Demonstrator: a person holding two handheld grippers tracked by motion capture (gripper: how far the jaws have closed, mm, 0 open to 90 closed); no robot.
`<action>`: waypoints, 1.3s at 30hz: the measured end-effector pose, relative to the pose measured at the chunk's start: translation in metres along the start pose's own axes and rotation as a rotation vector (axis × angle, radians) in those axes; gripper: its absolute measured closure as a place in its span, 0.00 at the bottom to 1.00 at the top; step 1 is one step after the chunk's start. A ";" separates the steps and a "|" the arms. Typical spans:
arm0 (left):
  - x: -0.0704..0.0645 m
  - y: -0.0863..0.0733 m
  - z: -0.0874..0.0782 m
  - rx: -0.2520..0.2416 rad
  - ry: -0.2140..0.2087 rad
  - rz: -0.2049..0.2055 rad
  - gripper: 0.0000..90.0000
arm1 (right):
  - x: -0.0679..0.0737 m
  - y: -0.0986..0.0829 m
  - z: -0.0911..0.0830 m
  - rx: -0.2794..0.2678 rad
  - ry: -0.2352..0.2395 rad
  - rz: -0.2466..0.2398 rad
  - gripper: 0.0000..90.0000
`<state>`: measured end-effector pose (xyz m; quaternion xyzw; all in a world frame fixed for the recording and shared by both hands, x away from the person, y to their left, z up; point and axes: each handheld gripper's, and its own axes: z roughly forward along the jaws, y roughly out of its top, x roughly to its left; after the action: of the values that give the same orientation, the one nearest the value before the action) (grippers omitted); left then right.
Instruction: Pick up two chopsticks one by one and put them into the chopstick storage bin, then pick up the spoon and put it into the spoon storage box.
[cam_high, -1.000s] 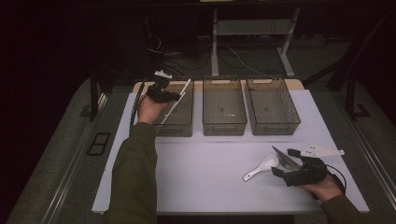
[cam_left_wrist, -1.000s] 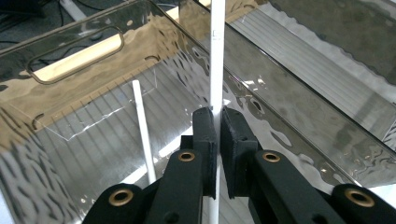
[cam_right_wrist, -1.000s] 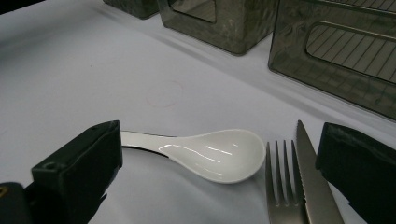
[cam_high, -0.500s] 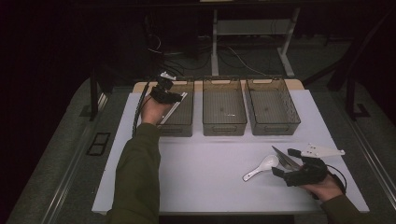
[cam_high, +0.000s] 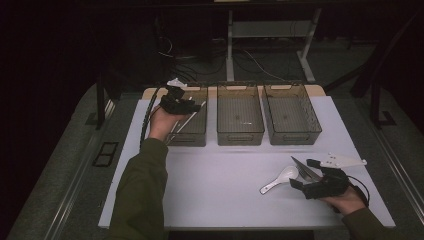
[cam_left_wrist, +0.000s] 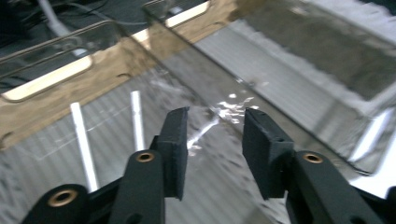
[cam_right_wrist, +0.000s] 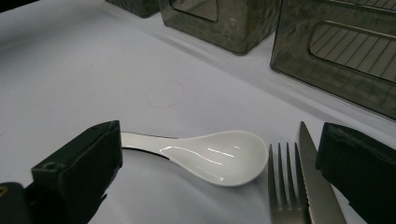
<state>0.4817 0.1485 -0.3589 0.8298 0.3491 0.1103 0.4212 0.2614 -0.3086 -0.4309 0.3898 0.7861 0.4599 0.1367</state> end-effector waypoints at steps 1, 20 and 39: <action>-0.002 -0.002 -0.001 -0.007 -0.005 0.004 0.62 | 0.000 0.000 0.000 0.000 0.000 0.000 0.01; -0.049 -0.038 -0.041 -0.058 -0.099 0.070 0.40 | 0.001 -0.001 -0.001 0.001 0.004 -0.005 0.01; -0.093 -0.089 -0.055 -0.091 -0.125 0.096 0.15 | 0.001 0.000 0.000 -0.003 0.004 -0.003 0.01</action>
<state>0.3439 0.1558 -0.3841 0.8309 0.2767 0.0942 0.4734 0.2610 -0.3084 -0.4304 0.3875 0.7861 0.4618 0.1364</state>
